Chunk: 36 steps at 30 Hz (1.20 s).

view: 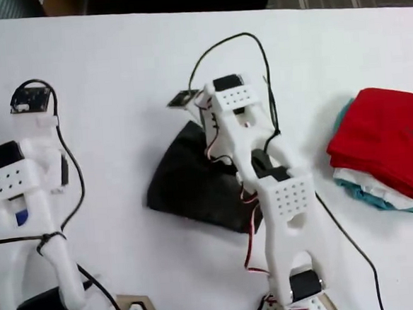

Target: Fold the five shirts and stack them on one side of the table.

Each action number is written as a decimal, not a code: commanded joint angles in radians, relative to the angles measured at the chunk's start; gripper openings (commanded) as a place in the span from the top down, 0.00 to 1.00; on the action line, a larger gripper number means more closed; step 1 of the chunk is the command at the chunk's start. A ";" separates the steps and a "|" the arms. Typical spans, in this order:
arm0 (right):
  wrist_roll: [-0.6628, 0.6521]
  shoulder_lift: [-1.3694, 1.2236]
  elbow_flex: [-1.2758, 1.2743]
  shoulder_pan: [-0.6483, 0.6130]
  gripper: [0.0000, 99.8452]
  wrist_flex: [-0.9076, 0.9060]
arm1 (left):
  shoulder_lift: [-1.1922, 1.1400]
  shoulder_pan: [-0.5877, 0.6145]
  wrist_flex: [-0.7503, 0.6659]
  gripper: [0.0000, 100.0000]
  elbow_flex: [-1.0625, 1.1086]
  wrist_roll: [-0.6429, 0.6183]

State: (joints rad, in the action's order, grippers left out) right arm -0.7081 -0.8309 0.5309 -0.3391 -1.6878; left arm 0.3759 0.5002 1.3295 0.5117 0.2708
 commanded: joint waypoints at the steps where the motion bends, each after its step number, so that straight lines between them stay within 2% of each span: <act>1: 0.003 0.136 0.009 0.045 0.98 -0.016 | 0.040 0.011 -0.014 0.97 -0.008 0.000; 10: -0.006 0.576 -0.252 0.142 0.98 -0.012 | 0.040 0.008 -0.034 0.97 -0.007 0.000; 14: -0.006 0.677 -0.256 0.170 0.98 -0.008 | 0.038 0.006 -0.034 0.97 -0.007 -0.002; 21: 0.009 0.717 -0.170 0.179 0.98 -0.008 | 0.035 0.006 -0.040 0.97 -0.005 -0.002; 23: 0.051 0.717 -0.135 0.200 0.98 -0.008 | 0.035 0.006 -0.040 0.97 -0.005 -0.002; 36: 0.074 0.719 -0.025 0.420 0.98 -0.008 | 0.034 0.006 -0.040 0.97 -0.005 0.000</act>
State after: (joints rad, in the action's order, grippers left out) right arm -0.6421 -0.1864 0.4557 0.0368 -1.6985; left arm 0.3759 0.5002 1.3034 0.5117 0.2708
